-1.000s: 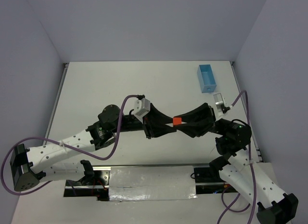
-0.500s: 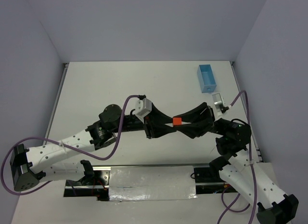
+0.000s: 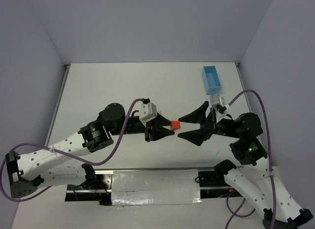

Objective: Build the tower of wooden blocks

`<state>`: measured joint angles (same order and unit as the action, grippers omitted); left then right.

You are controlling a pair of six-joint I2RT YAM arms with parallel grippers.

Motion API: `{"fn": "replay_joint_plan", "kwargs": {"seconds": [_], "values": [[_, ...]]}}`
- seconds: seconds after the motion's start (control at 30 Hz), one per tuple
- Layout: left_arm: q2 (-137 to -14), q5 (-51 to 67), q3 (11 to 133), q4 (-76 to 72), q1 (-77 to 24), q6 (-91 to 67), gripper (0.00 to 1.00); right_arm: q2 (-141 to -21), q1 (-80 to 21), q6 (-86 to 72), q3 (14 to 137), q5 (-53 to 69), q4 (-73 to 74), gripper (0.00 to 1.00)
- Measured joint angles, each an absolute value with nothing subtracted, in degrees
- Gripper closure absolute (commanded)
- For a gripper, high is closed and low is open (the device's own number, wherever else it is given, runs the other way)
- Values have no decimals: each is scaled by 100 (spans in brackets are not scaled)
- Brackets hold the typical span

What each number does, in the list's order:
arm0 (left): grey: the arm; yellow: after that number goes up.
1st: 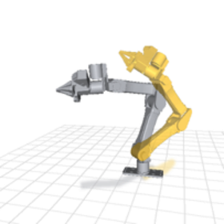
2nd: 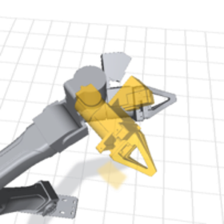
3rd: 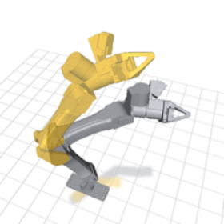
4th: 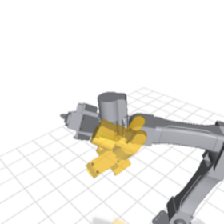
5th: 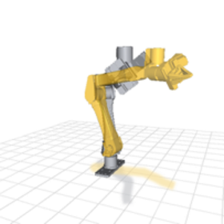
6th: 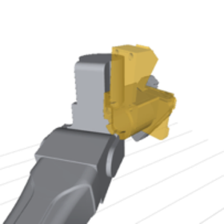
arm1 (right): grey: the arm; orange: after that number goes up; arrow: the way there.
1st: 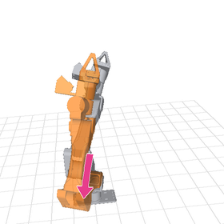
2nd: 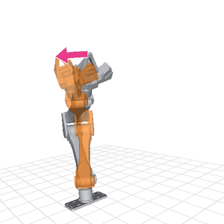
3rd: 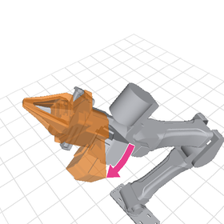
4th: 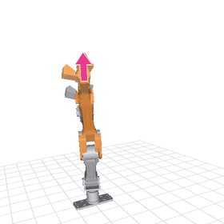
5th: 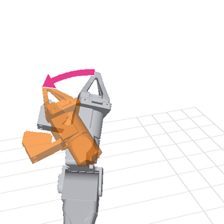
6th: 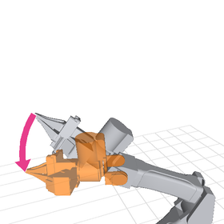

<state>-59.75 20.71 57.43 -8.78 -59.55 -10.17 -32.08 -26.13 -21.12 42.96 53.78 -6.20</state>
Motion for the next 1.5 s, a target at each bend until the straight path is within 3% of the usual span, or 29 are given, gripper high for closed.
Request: {"fn": "replay_joint_plan", "kwargs": {"seconds": [0.2, 0.53, 0.97, 1.13, 1.3, 1.5], "values": [[-6110, 2506, 6460, 469, -5957, -587, 100, -3203, -2613, -1223, 4742, 5688, 373, 28], [-6753, 2580, 7220, 2550, -5957, -276, 100, -3557, -2672, -434, 4847, 6289, 864, 48], [-6726, 2541, 7240, 2987, -5957, -163, 100, -4209, -3889, -54, 4851, 5256, 1214, 45], [-6726, 2574, 7240, 3004, -5957, -163, 100, -4215, -3942, 1, 4851, 4995, 1164, 50], [-6724, 2541, 7240, 3065, -5957, -54, 100, -4320, -3957, 16, 4851, 4932, 1168, 41], [-6722, 2534, 7240, 3144, -5957, 23, 100, -4383, -3962, 75, 4851, 5013, 1168, 42]]}}
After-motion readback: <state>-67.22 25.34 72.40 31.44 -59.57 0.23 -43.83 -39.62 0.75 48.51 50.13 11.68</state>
